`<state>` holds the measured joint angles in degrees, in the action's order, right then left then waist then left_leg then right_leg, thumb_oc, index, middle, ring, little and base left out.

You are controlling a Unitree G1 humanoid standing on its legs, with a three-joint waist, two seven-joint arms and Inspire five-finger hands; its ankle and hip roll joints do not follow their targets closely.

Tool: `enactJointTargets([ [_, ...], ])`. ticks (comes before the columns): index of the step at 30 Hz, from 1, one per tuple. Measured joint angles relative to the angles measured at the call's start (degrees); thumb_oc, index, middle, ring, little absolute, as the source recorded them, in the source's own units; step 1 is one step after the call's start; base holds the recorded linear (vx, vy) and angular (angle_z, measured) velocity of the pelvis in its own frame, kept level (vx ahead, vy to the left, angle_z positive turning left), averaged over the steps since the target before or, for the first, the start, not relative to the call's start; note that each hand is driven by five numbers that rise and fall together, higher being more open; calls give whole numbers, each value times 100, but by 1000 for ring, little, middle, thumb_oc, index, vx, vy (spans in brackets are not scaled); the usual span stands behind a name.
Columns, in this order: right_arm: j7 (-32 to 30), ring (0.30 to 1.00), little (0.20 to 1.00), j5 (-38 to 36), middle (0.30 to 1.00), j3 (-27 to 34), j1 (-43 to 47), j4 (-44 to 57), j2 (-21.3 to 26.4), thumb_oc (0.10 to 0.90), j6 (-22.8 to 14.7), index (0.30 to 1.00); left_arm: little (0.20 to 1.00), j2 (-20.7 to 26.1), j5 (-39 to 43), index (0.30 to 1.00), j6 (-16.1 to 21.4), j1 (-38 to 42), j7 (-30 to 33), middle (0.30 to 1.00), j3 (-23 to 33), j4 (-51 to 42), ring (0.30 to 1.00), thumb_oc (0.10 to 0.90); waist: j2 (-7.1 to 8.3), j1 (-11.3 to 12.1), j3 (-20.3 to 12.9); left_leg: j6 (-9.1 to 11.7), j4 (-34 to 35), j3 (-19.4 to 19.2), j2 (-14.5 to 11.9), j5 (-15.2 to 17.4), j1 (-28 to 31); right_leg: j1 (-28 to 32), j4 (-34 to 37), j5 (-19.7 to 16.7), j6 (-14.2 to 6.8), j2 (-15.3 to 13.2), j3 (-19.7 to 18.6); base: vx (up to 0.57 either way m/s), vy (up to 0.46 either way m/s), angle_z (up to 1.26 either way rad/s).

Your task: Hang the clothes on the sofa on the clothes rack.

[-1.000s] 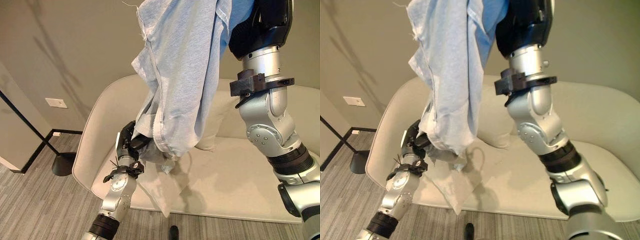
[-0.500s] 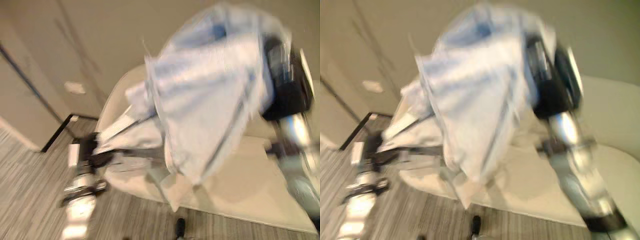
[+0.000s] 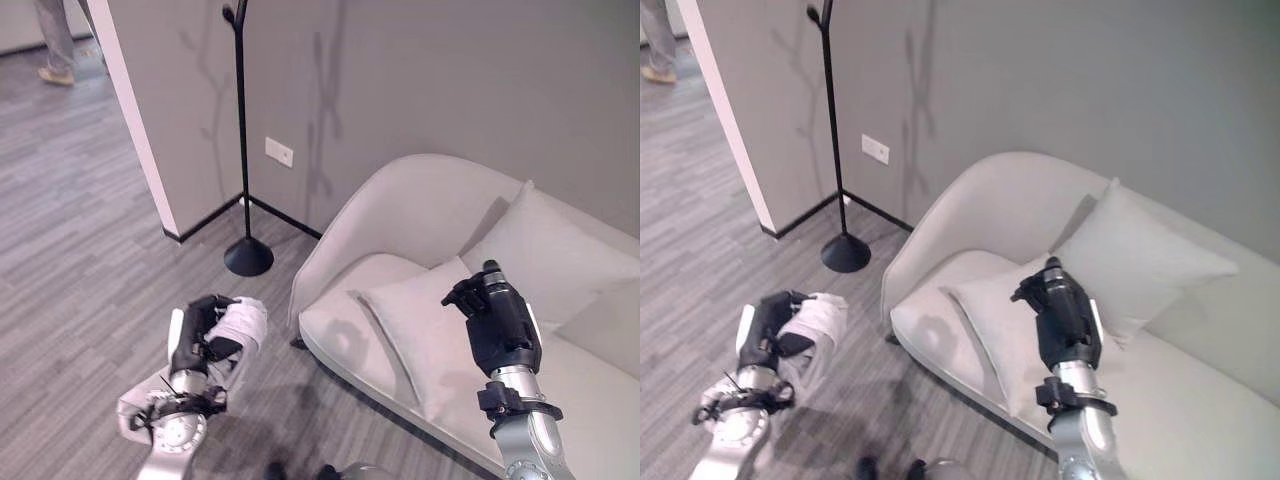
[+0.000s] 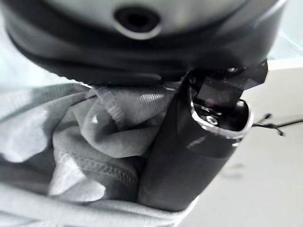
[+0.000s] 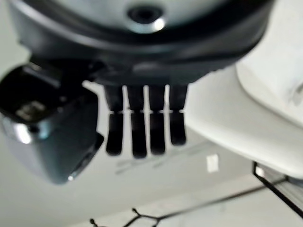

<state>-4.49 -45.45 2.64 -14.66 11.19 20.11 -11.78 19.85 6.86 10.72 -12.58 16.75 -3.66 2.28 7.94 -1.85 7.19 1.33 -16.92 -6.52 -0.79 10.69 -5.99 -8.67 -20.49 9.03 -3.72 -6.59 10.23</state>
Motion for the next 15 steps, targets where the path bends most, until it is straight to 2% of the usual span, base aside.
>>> enactJointTargets([
  [1, -44, 300, 300, -14, 300, -5, -117, -39, 4, 400, 43, 300, 300, -32, 5, 300, -92, -141, -24, 300, 17, -29, 300, 400, -151, -9, -103, 111, 559, -33, 15, -315, 310, 107, 392, -26, -28, 92, 146, 50, -48, -20],
  [2, -60, 345, 345, -9, 345, 27, -214, 45, 39, 430, 47, 345, 300, 44, 4, 300, -94, -271, -72, 300, 43, -172, 300, 400, -204, -54, -118, -6, 1134, -55, 109, -679, 587, 353, 810, -169, -3, 154, 307, 36, -42, -4],
  [3, -51, 592, 592, -8, 592, 78, -284, 118, 45, 595, 42, 592, 300, 117, 2, 300, -92, -298, -106, 300, 42, -275, 300, 400, -223, -63, -130, -112, 1408, -71, 212, -824, 710, 464, 1015, -254, 6, 155, 357, 33, -46, 12],
  [4, -53, 900, 900, 6, 900, 153, -288, 114, 91, 800, 39, 900, 300, 153, -7, 300, -83, -202, -121, 300, 42, -327, 300, 400, -360, -70, -137, -247, 1656, -61, 324, -982, 788, 528, 1266, -621, 87, 117, 279, 47, -63, 6],
  [5, -67, 900, 900, 16, 900, 152, -294, 87, 149, 800, 58, 900, 300, 163, -14, 300, -79, -143, -125, 300, 49, -361, 300, 400, -457, -63, -148, -260, 1781, -65, 359, -1036, 851, 579, 1367, -677, 73, 109, 279, 72, -81, 7],
  [7, -78, 900, 900, 316, 900, 137, -301, 44, 160, 800, 119, 900, 300, 157, -28, 300, -79, -132, -113, 300, 181, -467, 300, 400, -547, -48, -152, -281, 1907, -77, 367, -1054, 982, 819, 1763, -817, 19, 152, 283, 86, -78, 0],
  [11, -67, 900, 900, 539, 900, 139, -337, 38, 173, 800, 121, 900, 300, 160, -228, 300, -31, -134, 61, 300, 545, -803, 300, 400, -568, -28, -158, -281, 2033, -85, 335, -1054, 1157, 1191, 2303, -1054, 47, 274, 280, 45, -45, -4],
  [15, -5, 900, 900, 651, 900, -22, -253, -85, 258, 800, 118, 900, 300, 191, -486, 300, 97, -11, 313, 300, 662, -978, 300, 400, -568, 1, -158, -265, 1989, -84, 294, -1064, 1142, 1275, 2474, -1153, 124, 339, 295, -68, -5, 0],
])
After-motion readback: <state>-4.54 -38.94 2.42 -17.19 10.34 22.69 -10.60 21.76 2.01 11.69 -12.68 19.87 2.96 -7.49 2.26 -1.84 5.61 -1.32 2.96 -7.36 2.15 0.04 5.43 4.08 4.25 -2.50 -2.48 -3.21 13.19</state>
